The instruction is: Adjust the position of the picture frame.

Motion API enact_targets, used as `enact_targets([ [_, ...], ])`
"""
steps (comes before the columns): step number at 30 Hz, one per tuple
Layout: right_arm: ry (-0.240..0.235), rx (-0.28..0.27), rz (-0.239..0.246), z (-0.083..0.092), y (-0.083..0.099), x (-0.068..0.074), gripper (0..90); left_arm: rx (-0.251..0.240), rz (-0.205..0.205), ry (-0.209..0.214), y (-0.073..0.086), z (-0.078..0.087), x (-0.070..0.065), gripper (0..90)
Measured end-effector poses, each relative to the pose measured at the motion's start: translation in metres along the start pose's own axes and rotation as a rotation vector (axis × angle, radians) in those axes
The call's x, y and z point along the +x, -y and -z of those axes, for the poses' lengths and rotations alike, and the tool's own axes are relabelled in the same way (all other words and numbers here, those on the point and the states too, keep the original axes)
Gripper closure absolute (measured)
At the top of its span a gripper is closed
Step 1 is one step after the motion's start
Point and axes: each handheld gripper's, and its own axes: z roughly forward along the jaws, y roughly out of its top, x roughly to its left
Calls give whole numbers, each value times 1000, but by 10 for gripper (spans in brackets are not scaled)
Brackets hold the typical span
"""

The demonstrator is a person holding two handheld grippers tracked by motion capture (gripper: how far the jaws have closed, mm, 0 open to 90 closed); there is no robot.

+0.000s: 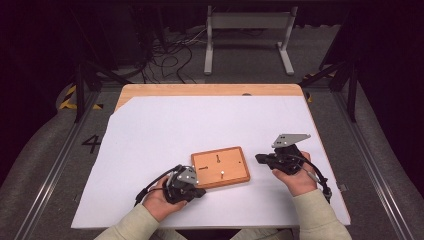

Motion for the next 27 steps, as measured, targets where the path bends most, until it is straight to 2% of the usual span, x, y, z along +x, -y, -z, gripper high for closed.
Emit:
enact_targets([
  [2, 0, 1, -3, 0, 0, 0, 899, -6, 9, -10, 0, 0, 2, 900],
  [4, 3, 5, -7, 0, 2, -1, 900, -16, 25, -63, 0, 1, 7, 900],
  [6, 4, 5, -10, 0, 3, -1, 900, -24, 45, -79, 1, 1, 10, 900],
  [8, 4, 4, -11, 1, 3, -1, 900, -27, 53, -79, 1, 2, 11, 900],
  [9, 3, 5, -10, 1, 3, -1, 900, -38, 70, -60, 2, 2, 13, 900],
  [11, 3, 6, -7, 0, 3, -1, 899, -38, 80, -51, 3, 2, 13, 895],
  [12, 4, 5, -8, 0, 3, -1, 899, -42, 73, -50, 3, 3, 14, 862],
  [13, 4, 5, -8, 0, 3, -1, 899, -50, 81, -34, 4, 5, 14, 862],
  [14, 5, -2, -6, 2, 3, 0, 896, -76, 85, -15, 6, 9, 13, 810],
  [15, 4, -10, -2, 3, 3, 0, 890, -76, 85, -15, 6, 9, 13, 799],
  [16, 4, -10, -2, 3, 3, 0, 890, -103, 82, -10, 6, 13, 14, 799],
  [17, 13, -44, 9, 8, 4, 1, 870, -143, 71, -16, 7, 20, 14, 768],
  [19, 3, -82, 25, 12, 5, 2, 850, -199, 65, -38, 8, 28, 13, 722],
  [20, 0, -100, 27, 14, 5, 3, 837, -222, 71, -42, 9, 32, 13, 707],
  [21, 0, -100, 27, 14, 5, 3, 837, -222, 71, -42, 9, 32, 13, 689],
  [22, 6, -114, 30, 16, 6, 4, 822, -253, 73, -58, 10, 35, 13, 689],
  [23, 16, -136, 30, 19, 9, 4, 787, -274, 81, -69, 10, 37, 13, 653],
  [24, 19, -147, 25, 20, 10, 4, 767, -314, 94, -96, 11, 42, 12, 638],
  [25, 19, -147, 25, 20, 10, 4, 767, -314, 94, -96, 11, 42, 12, 619],
  [26, 28, -155, 11, 22, 12, 2, 720, -350, 96, -137, 12, 45, 12, 586],
  [27, 28, -155, 11, 22, 12, 2, 720, -350, 96, -137, 12, 45, 12, 556],
])
